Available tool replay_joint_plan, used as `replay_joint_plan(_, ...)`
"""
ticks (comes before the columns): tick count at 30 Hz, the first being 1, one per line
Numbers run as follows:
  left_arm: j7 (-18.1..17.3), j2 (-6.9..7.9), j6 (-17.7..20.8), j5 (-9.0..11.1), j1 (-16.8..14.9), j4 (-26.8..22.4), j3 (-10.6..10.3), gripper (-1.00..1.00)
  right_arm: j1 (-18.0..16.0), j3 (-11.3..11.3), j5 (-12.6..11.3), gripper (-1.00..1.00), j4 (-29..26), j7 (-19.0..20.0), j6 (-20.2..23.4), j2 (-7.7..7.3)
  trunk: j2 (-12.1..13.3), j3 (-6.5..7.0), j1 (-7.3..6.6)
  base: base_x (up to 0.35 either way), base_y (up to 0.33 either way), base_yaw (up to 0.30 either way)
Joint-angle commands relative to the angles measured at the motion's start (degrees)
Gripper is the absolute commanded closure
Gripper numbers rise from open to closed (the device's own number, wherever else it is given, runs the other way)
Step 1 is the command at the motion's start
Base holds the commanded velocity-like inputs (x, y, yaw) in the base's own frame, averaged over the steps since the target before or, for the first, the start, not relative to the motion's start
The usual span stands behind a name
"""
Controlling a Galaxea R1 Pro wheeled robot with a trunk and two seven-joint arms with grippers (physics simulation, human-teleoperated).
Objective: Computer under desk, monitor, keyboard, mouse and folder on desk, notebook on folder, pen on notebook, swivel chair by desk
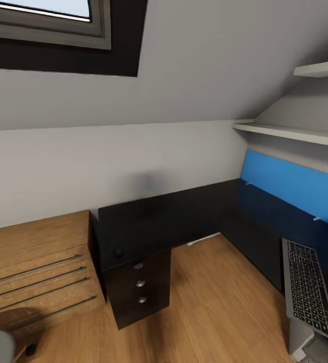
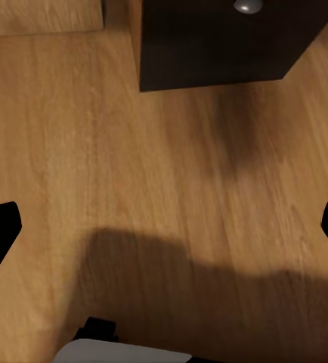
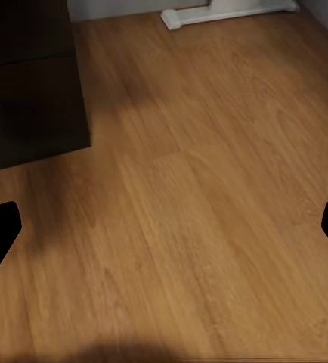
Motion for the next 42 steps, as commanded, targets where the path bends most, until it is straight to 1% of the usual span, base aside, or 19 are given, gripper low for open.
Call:
replay_joint_plan(1,0.0,-0.01,-0.2,0.3,0.0,0.0,-0.1,-1.00,-0.1,0.5,-0.3,-1.00,0.1,-0.4,-0.1,-0.01,-0.1,0.00,0.00,-0.125,0.000,-0.163)
replay_joint_plan(11,0.0,-0.04,-0.2,0.3,0.0,0.0,-0.1,-1.00,-0.1,0.8,-0.1,-1.00,0.1,-0.3,-0.2,0.07,-0.1,0.85,0.00,-0.039,0.000,-0.057)
replay_joint_plan(17,0.0,-0.03,-0.2,0.3,0.0,0.0,-0.1,-1.00,-0.1,0.7,0.0,-1.00,0.1,-0.3,-0.5,0.47,-0.1,1.41,0.00,-0.002,0.000,-0.004)
replay_joint_plan(24,0.0,-0.11,-0.1,0.3,0.0,0.1,-0.2,-1.00,-0.1,0.6,-0.1,-1.00,0.1,-0.4,-2.9,0.68,-0.1,2.05,0.00,0.000,0.018,-0.026)
replay_joint_plan(38,0.0,-0.06,0.0,0.3,0.0,0.1,-0.2,-1.00,-0.1,0.6,-0.2,-1.00,0.1,-0.4,-3.7,0.78,-0.1,3.11,0.00,0.055,0.235,-0.177)
replay_joint_plan(42,0.0,-0.15,-0.1,0.3,0.0,0.1,-0.1,-1.00,-0.1,0.6,-0.2,-1.00,0.1,-0.4,-3.7,0.81,-0.1,3.34,0.00,0.042,0.123,-0.177)
